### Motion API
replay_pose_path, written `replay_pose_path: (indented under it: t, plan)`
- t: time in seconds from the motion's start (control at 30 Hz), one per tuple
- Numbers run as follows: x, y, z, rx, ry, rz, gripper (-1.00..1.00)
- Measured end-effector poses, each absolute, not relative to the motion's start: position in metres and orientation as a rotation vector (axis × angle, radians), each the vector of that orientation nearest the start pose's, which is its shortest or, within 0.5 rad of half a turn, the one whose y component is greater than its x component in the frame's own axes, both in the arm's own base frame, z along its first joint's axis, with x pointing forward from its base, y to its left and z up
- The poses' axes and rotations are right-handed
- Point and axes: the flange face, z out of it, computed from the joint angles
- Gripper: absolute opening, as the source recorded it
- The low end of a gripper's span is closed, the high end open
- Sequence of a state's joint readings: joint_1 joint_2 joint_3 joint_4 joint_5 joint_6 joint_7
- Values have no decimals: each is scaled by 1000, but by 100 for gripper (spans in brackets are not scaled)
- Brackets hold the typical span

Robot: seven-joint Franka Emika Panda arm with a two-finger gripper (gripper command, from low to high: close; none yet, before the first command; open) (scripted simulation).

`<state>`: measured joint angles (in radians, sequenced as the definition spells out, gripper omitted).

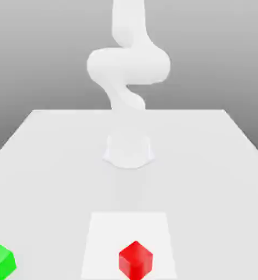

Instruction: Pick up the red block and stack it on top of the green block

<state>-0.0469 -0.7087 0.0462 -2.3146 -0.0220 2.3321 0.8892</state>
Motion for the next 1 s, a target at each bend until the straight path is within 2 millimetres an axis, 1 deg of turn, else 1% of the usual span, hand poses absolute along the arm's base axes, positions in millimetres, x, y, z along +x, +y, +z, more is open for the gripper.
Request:
replay_pose_path:
  t: [0.1,0.2,0.33,0.43,0.5,0.6,0.67,0.77,0.87,1.0]
  plan:
    - [419,8,623,-2475,1315,-876,0]
    - [449,8,570,-2479,1460,-785,0]
    - [479,5,496,-2465,1645,-655,0]
    - [493,3,439,-2440,1776,-549,0]
    - [498,2,401,-2416,1859,-475,0]
    - [500,1,345,-2369,1980,-356,0]
    - [499,1,309,-2329,2059,-273,0]
    - [491,7,259,-2263,2161,-143,0]
    - [482,13,213,-2192,2246,-26,0]
    - [480,14,160,-2175,2264,-2,0]
